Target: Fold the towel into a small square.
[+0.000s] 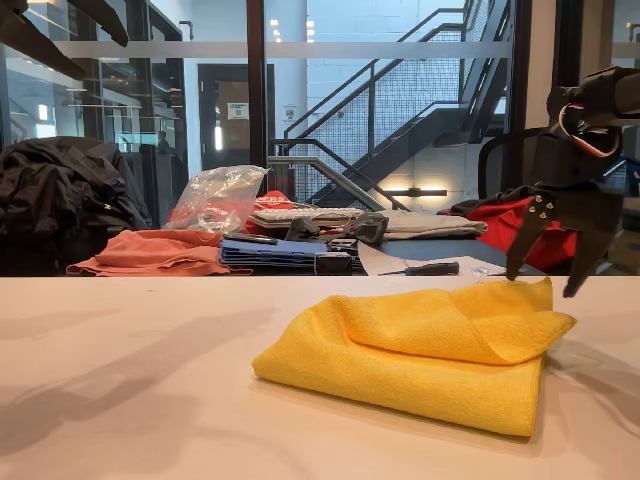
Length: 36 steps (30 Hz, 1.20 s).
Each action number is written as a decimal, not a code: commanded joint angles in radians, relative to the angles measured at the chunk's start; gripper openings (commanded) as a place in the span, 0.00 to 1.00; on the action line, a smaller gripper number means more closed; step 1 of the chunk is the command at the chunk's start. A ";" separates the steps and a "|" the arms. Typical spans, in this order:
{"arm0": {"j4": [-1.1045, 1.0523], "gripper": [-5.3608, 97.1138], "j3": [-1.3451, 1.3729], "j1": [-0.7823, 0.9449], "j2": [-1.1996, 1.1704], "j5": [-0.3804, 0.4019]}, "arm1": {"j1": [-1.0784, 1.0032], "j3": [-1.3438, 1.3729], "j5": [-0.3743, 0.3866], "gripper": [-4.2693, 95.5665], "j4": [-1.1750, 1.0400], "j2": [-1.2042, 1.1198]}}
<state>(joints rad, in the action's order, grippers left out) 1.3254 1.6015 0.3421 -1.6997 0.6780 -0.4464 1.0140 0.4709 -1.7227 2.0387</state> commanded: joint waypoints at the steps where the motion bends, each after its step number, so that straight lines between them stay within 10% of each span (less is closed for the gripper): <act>1: 0.020 0.30 -0.025 0.009 -0.025 -0.002 | 0.000 -0.020 -0.002 0.26 0.005 0.012; 36: 0.005 0.28 -0.560 0.318 0.397 -0.003 | 0.009 -0.012 0.003 0.26 0.005 0.041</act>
<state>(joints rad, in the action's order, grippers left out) 1.3284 1.0769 0.6581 -1.2916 0.6765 -0.4387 1.0140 0.4709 -1.7227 2.0755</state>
